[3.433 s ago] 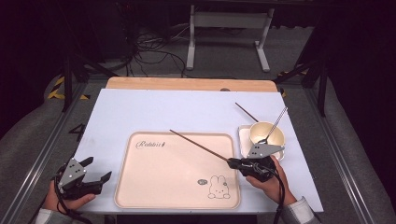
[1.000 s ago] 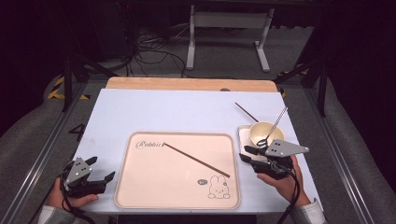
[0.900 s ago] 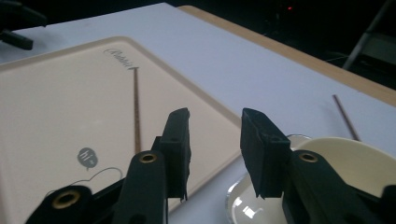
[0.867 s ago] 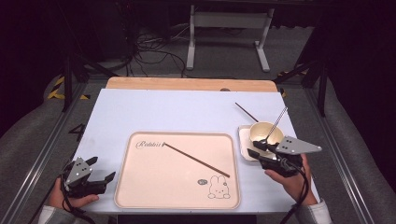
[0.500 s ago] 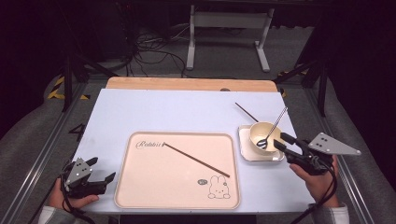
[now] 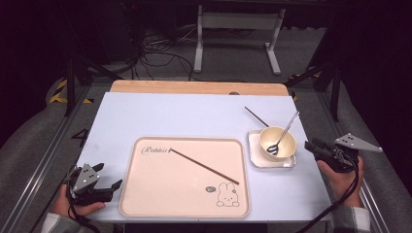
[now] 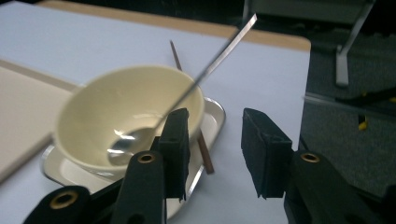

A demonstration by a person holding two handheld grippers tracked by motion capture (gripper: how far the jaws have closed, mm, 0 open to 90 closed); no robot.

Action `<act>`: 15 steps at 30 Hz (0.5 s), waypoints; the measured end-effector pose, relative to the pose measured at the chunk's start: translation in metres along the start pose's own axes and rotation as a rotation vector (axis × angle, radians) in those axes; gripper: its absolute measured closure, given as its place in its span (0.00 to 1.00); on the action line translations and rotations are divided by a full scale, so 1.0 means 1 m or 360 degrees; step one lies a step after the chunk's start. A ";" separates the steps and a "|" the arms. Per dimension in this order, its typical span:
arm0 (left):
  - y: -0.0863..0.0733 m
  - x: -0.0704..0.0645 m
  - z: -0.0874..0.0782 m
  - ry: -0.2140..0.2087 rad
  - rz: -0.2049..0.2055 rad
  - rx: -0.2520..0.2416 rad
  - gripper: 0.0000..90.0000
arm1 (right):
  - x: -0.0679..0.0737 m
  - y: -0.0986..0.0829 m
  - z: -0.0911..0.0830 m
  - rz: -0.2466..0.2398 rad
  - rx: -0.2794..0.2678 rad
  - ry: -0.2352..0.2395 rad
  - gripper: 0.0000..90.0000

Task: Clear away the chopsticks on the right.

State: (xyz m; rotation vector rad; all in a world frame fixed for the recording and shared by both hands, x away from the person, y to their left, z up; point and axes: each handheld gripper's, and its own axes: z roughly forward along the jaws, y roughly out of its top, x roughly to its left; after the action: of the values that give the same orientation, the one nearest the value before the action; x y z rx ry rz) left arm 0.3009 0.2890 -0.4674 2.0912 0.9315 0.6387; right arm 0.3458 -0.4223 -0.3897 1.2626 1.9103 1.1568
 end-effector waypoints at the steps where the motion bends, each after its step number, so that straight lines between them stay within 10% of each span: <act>1: 0.000 0.000 0.000 0.0003 -0.0001 0.0005 0.18 | -0.004 -0.003 0.006 0.0008 0.0043 -0.0006 0.69; 15: -0.002 0.000 -0.001 0.0010 0.0000 0.0013 0.18 | -0.015 -0.021 0.041 0.0049 0.0287 0.0158 0.65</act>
State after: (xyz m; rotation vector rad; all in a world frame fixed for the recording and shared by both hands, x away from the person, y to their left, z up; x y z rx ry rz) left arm 0.2994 0.2909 -0.4682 2.0975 0.9394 0.6429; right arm 0.3756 -0.4253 -0.4274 1.3555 2.1147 1.1011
